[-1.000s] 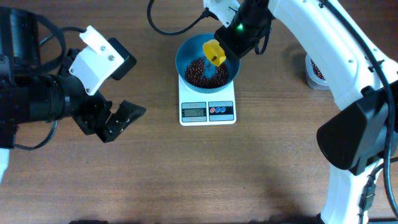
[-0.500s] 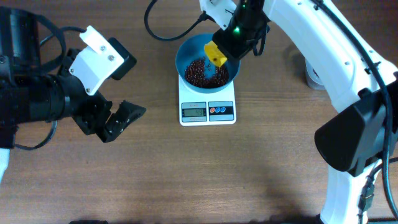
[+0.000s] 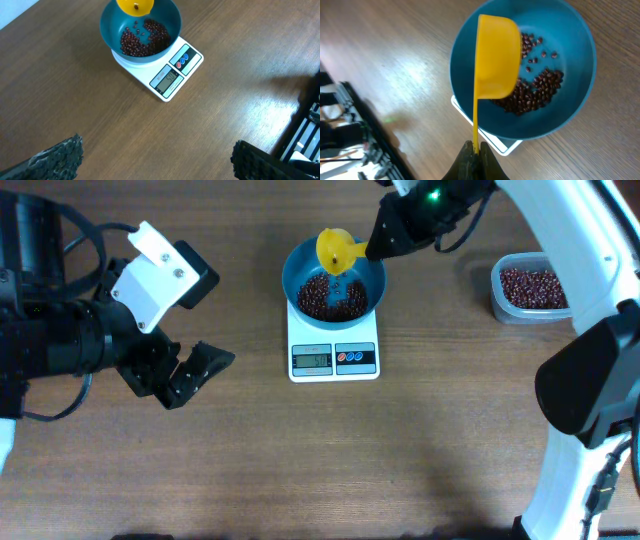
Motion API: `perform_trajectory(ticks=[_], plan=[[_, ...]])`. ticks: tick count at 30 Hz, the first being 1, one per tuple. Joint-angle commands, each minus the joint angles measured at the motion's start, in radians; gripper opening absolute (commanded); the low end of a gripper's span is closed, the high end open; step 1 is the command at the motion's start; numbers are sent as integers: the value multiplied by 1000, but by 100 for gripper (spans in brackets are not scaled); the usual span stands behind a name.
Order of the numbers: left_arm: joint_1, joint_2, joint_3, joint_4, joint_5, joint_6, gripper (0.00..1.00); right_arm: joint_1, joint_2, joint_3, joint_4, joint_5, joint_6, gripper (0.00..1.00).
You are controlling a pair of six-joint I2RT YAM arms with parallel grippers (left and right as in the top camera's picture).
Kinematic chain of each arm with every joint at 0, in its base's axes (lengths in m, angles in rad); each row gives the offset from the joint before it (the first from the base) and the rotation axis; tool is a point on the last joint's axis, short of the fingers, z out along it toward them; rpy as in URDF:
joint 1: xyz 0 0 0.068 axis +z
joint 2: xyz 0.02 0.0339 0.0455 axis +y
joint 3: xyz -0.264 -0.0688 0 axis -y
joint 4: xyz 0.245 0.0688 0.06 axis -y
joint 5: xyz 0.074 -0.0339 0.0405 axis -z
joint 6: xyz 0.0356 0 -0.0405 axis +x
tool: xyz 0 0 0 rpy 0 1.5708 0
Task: Scoop item into bowl and weigh 50g on scale
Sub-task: 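Carry the empty yellow scoop right, past the bean tub, toward the table edge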
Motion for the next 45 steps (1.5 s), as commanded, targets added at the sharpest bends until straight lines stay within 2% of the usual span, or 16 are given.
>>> perform_trajectory(ticks=[1, 9, 16, 21, 26, 32, 37, 40, 45], plan=[[-1, 0, 9, -2, 17, 19, 99, -50, -41, 23, 2, -119, -12, 4], [-1, 0, 9, -2, 17, 20, 99, -249, -64, 23, -37, -180, -11, 4], [-1, 0, 9, -2, 17, 19, 99, -516, -96, 23, -117, 21, -11, 4], [-1, 0, 9, -2, 17, 19, 99, -630, -96, 23, -177, 220, 44, 4], [-1, 0, 9, -2, 17, 19, 99, -585, -96, 23, -166, 463, 178, 4], [-1, 0, 9, -2, 17, 19, 99, -444, -95, 23, -120, 777, 299, 4], [-1, 0, 9, -2, 17, 19, 99, -428, -95, 23, -121, 779, 305, 4], [-1, 0, 9, -2, 17, 19, 99, -428, -96, 32, -93, 757, 383, 4], [-1, 0, 9, -2, 17, 19, 99, -428, -101, 203, -62, 483, 416, 4]])
